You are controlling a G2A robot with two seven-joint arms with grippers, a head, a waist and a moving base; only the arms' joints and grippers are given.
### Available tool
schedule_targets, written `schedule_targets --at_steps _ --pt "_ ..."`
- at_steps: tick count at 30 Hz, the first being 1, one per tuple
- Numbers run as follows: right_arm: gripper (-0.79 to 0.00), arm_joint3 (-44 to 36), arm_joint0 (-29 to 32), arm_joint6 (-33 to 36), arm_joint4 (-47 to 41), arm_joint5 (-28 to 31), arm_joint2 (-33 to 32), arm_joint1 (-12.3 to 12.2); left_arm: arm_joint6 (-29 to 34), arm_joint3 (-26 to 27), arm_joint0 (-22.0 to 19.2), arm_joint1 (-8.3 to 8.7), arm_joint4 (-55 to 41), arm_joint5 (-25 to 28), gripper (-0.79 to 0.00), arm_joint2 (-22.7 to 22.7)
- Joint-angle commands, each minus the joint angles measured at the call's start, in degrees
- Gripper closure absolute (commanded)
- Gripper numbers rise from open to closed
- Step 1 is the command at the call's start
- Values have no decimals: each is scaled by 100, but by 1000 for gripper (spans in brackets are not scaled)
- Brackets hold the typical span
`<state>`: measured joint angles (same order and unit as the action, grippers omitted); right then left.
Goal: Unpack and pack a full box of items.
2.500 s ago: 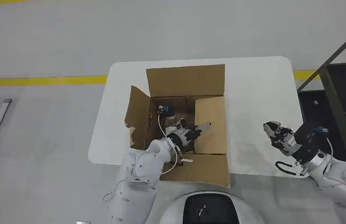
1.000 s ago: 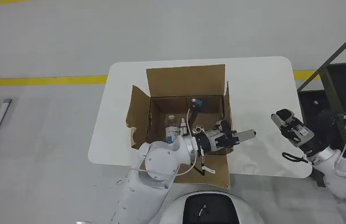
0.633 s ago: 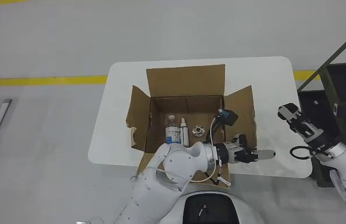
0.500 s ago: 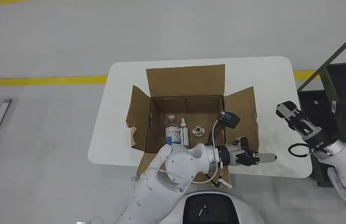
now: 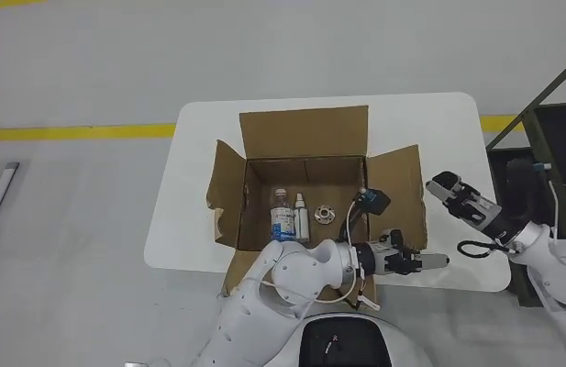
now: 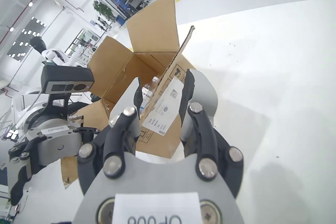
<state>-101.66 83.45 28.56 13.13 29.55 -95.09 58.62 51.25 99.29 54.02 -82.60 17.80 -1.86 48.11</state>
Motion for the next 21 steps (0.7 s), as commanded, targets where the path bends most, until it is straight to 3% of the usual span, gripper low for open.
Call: schedule_targets --at_steps 1,5,8,15,21 --pt "-280 76 -40 109 20 30 58 -5 47 -19 51 17 33 -14 -785 4" --pt "-197 172 -123 220 -19 22 165 -6 81 -5 99 35 15 -27 -785 11" --pt "0 255 -164 290 -255 54 261 0 124 16 93 46 40 3 -785 1" --pt "0 441 -209 213 -223 29 290 -1 76 51 187 109 168 -120 -785 191" --pt "0 487 -99 -121 -332 -24 195 11 -94 553 482 235 378 -206 -785 700"
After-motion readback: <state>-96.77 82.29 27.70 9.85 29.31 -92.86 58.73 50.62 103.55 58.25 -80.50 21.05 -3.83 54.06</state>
